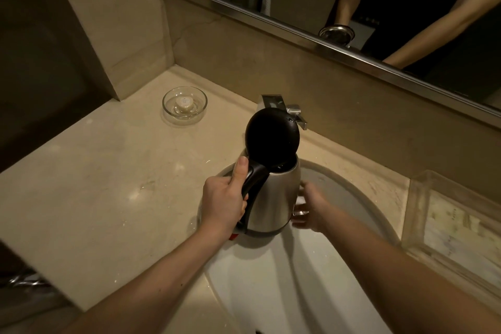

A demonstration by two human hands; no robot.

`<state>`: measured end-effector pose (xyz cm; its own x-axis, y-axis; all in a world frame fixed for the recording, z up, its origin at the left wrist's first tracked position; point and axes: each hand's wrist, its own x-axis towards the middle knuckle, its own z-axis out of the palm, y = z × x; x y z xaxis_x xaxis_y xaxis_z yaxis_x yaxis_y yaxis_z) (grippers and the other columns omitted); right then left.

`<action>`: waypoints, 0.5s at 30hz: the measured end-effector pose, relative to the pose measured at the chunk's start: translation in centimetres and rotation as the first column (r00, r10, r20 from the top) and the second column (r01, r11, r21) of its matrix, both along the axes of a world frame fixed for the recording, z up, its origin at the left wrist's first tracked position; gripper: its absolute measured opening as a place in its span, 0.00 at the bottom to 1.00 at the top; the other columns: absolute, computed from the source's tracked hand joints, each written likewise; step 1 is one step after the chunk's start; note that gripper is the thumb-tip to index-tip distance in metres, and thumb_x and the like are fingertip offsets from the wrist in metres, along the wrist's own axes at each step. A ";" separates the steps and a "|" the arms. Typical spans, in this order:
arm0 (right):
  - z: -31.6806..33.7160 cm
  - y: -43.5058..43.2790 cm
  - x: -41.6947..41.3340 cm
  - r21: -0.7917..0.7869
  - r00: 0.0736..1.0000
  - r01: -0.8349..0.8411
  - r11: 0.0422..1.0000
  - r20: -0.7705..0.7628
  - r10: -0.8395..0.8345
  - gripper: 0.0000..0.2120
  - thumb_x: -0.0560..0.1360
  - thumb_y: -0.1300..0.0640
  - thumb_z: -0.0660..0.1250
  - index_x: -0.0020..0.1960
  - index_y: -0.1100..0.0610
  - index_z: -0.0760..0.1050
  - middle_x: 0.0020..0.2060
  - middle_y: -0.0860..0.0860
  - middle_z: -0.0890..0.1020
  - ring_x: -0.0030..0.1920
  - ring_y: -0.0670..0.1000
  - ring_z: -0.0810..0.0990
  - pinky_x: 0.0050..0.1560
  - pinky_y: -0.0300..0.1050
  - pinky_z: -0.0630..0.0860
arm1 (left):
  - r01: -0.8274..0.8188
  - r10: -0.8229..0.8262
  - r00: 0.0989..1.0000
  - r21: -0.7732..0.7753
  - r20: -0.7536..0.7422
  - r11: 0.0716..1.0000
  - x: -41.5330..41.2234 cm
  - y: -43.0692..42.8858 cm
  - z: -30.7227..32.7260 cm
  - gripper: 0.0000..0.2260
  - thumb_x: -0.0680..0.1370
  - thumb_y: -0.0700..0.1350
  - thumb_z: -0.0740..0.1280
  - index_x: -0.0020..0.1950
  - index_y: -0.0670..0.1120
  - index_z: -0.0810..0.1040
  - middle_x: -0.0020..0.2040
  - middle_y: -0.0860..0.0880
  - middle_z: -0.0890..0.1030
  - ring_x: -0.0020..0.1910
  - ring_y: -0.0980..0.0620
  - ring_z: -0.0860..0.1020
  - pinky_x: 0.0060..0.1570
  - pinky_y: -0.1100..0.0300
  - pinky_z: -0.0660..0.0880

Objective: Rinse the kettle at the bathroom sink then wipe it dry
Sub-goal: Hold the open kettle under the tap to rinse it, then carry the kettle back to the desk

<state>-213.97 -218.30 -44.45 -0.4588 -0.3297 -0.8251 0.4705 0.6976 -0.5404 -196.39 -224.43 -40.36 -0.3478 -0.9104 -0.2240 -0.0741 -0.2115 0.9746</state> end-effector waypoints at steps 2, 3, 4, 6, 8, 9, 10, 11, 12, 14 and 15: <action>-0.3 0.6 0.9 -0.060 0.993 0.022 0.998 0.115 -0.015 0.17 0.80 0.47 0.55 0.51 0.59 0.73 0.46 0.61 0.77 0.43 0.59 0.76 0.42 0.52 0.77 | 0.012 -0.012 1.000 -0.002 0.007 1.000 0.5 0.2 0.0 0.31 0.67 0.72 0.60 0.19 0.47 0.71 0.18 0.48 0.69 0.18 0.49 0.68 0.24 0.59 0.65; -0.4 0.7 1.3 -0.089 0.989 0.052 0.995 0.140 -0.039 0.16 0.80 0.48 0.55 0.52 0.60 0.73 0.48 0.61 0.77 0.45 0.59 0.77 0.41 0.53 0.79 | 0.011 -0.011 1.000 -0.003 0.007 1.000 0.7 0.3 0.1 0.31 0.68 0.71 0.60 0.19 0.47 0.71 0.18 0.48 0.69 0.18 0.50 0.68 0.24 0.60 0.65; -0.6 0.7 1.6 -0.105 0.987 0.080 0.991 0.146 -0.064 0.15 0.80 0.49 0.56 0.52 0.61 0.72 0.49 0.61 0.77 0.47 0.60 0.77 0.44 0.54 0.79 | 0.007 -0.007 1.000 -0.004 0.004 1.000 0.9 0.4 0.2 0.30 0.68 0.70 0.60 0.18 0.47 0.71 0.18 0.48 0.69 0.17 0.50 0.68 0.24 0.61 0.65; -0.9 0.6 2.1 -0.114 0.989 0.097 0.989 0.124 -0.083 0.12 0.79 0.51 0.56 0.52 0.59 0.71 0.49 0.61 0.77 0.49 0.60 0.76 0.54 0.57 0.78 | -0.005 0.005 1.000 -0.001 -0.006 1.000 1.3 0.7 0.6 0.29 0.69 0.68 0.60 0.19 0.47 0.70 0.18 0.48 0.69 0.17 0.51 0.68 0.22 0.62 0.65; -1.0 0.8 2.4 -0.105 0.991 0.090 0.990 0.103 -0.079 0.13 0.78 0.51 0.56 0.51 0.60 0.72 0.48 0.60 0.77 0.50 0.60 0.76 0.61 0.59 0.74 | -0.008 0.008 1.000 0.007 -0.010 1.000 1.8 1.0 1.0 0.28 0.69 0.68 0.60 0.21 0.45 0.71 0.18 0.48 0.69 0.17 0.51 0.68 0.21 0.63 0.65; -1.1 1.0 2.5 -0.101 0.993 0.076 0.992 0.093 -0.067 0.14 0.78 0.51 0.56 0.52 0.60 0.73 0.49 0.60 0.77 0.51 0.60 0.76 0.62 0.60 0.73 | -0.006 0.006 1.000 0.011 -0.010 1.000 2.1 1.3 1.1 0.28 0.69 0.67 0.60 0.22 0.44 0.71 0.18 0.49 0.69 0.17 0.51 0.68 0.20 0.63 0.65; -1.0 1.2 2.7 -0.101 0.995 0.062 0.993 0.085 -0.054 0.15 0.78 0.50 0.56 0.53 0.60 0.74 0.50 0.60 0.77 0.53 0.61 0.77 0.62 0.60 0.74 | -0.005 0.005 1.000 0.013 -0.011 1.000 2.4 1.6 1.3 0.28 0.69 0.67 0.60 0.23 0.44 0.71 0.18 0.49 0.69 0.17 0.51 0.68 0.20 0.63 0.65; -0.8 1.5 3.0 -0.103 0.996 0.051 0.993 0.078 -0.043 0.16 0.78 0.50 0.56 0.54 0.60 0.75 0.51 0.61 0.78 0.54 0.61 0.77 0.60 0.60 0.74 | -0.004 0.005 1.000 0.012 -0.013 1.000 2.8 1.9 1.5 0.28 0.69 0.67 0.60 0.23 0.44 0.71 0.19 0.48 0.69 0.17 0.51 0.68 0.20 0.63 0.64; -0.6 1.7 3.4 -0.105 0.997 0.046 0.993 0.071 -0.039 0.16 0.78 0.50 0.56 0.54 0.59 0.75 0.52 0.61 0.78 0.54 0.62 0.77 0.59 0.60 0.75 | -0.001 0.001 1.000 0.009 -0.014 1.000 3.2 2.2 1.8 0.28 0.69 0.66 0.60 0.23 0.43 0.71 0.19 0.48 0.69 0.17 0.52 0.68 0.20 0.63 0.64; 0.0 2.3 4.2 -0.117 0.997 0.053 0.992 0.057 -0.047 0.16 0.77 0.49 0.57 0.55 0.58 0.76 0.53 0.61 0.79 0.55 0.62 0.78 0.58 0.61 0.77 | 0.012 -0.012 1.000 -0.003 -0.010 1.000 3.9 2.8 2.4 0.28 0.70 0.66 0.60 0.24 0.43 0.71 0.19 0.48 0.69 0.17 0.52 0.68 0.21 0.62 0.65; 0.4 2.5 4.5 -0.126 0.997 0.056 0.990 0.054 -0.050 0.16 0.77 0.48 0.58 0.55 0.57 0.76 0.53 0.60 0.79 0.55 0.63 0.77 0.57 0.61 0.77 | 0.016 -0.016 1.000 -0.010 -0.008 1.000 4.2 3.1 2.8 0.28 0.69 0.67 0.59 0.24 0.43 0.71 0.19 0.48 0.69 0.17 0.52 0.68 0.21 0.62 0.65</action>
<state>-209.44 -215.79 -44.05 -0.4375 -0.4095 -0.8006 0.5339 0.5981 -0.5977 -192.22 -221.36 -37.58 -0.3640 -0.9069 -0.2123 -0.0693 -0.2009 0.9772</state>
